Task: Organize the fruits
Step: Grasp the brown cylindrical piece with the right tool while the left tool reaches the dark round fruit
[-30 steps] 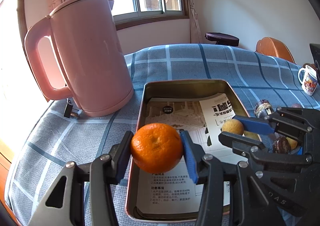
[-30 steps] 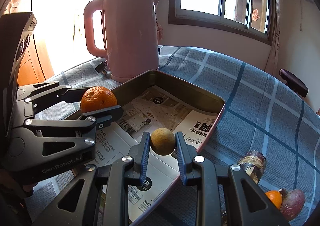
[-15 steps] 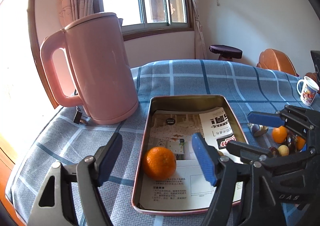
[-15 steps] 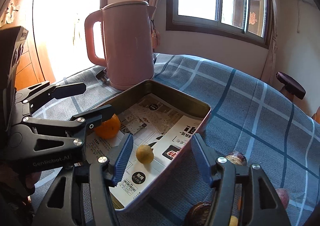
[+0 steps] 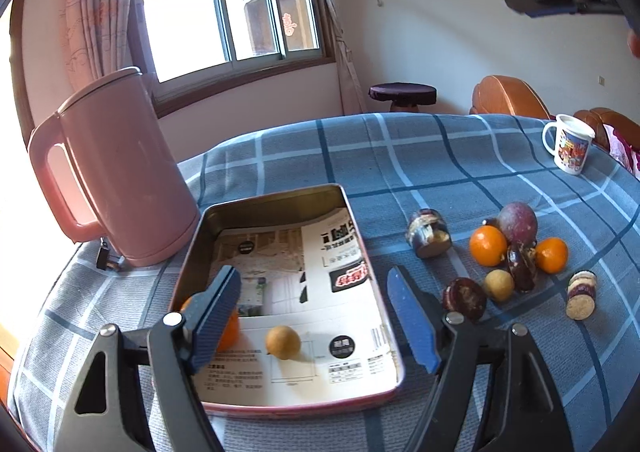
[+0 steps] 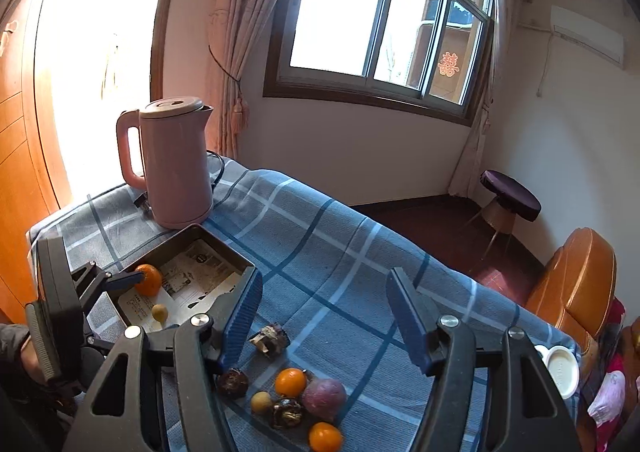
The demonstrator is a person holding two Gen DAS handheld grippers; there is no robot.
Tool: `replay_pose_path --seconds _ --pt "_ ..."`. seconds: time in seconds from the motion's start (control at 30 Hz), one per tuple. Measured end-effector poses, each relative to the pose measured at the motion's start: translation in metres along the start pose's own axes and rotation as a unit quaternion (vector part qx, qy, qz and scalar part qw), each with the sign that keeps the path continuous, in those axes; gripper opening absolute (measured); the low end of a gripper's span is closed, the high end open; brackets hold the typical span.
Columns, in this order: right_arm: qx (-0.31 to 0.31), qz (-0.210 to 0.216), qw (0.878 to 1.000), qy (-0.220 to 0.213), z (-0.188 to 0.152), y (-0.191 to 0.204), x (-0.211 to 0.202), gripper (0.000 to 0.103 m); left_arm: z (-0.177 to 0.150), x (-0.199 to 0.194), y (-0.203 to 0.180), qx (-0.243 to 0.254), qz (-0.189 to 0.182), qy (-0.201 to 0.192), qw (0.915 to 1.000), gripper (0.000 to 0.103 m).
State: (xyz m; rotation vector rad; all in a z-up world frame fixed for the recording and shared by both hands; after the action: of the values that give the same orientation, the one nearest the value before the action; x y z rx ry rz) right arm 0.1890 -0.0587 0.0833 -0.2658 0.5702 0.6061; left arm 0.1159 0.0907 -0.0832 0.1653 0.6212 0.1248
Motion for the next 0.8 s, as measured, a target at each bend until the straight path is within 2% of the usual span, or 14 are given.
replay_pose_path --seconds 0.1,0.17,0.27,0.4,0.5,0.63,0.8 --pt "0.032 -0.005 0.999 -0.014 0.002 -0.01 -0.014 0.068 0.002 -0.001 -0.016 0.005 -0.008 -0.003 0.9999 0.086" --pt "0.056 0.007 0.998 -0.032 -0.007 -0.008 -0.018 0.071 0.003 -0.001 -0.027 0.007 -0.015 -0.004 0.9998 0.086" --pt "0.084 0.044 0.995 -0.036 -0.035 0.006 -0.011 0.074 0.002 -0.003 -0.042 0.021 -0.025 -0.003 0.9995 0.086" --pt "0.142 0.061 0.988 -0.029 -0.081 0.01 0.003 0.075 -0.001 -0.003 -0.054 0.03 -0.031 -0.001 0.9991 0.087" --pt "0.182 0.037 0.982 -0.03 -0.119 0.005 0.006 0.075 -0.005 -0.002 -0.062 0.026 -0.041 0.005 0.9988 0.086" --pt "0.217 -0.032 0.976 -0.011 -0.167 -0.002 0.008 0.075 -0.011 -0.003 -0.073 0.026 -0.053 0.004 0.9983 0.086" --pt "0.191 -0.067 0.979 0.005 -0.209 0.006 0.005 0.075 -0.015 -0.006 -0.081 0.029 -0.073 0.005 0.9969 0.086"
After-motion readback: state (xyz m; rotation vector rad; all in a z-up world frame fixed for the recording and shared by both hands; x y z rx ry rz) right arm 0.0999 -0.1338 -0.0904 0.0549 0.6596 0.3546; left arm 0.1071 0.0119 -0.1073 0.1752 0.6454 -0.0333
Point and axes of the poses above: each gripper's, at about its wrist camera, not at the fingertips, and x roughly the way its jaws point, y to its left, z to its top, the point moved 7 cm from there along x, roughly the way its jaws point, and after that the axes turned 4 degrees about x, right-handed, at the moved point
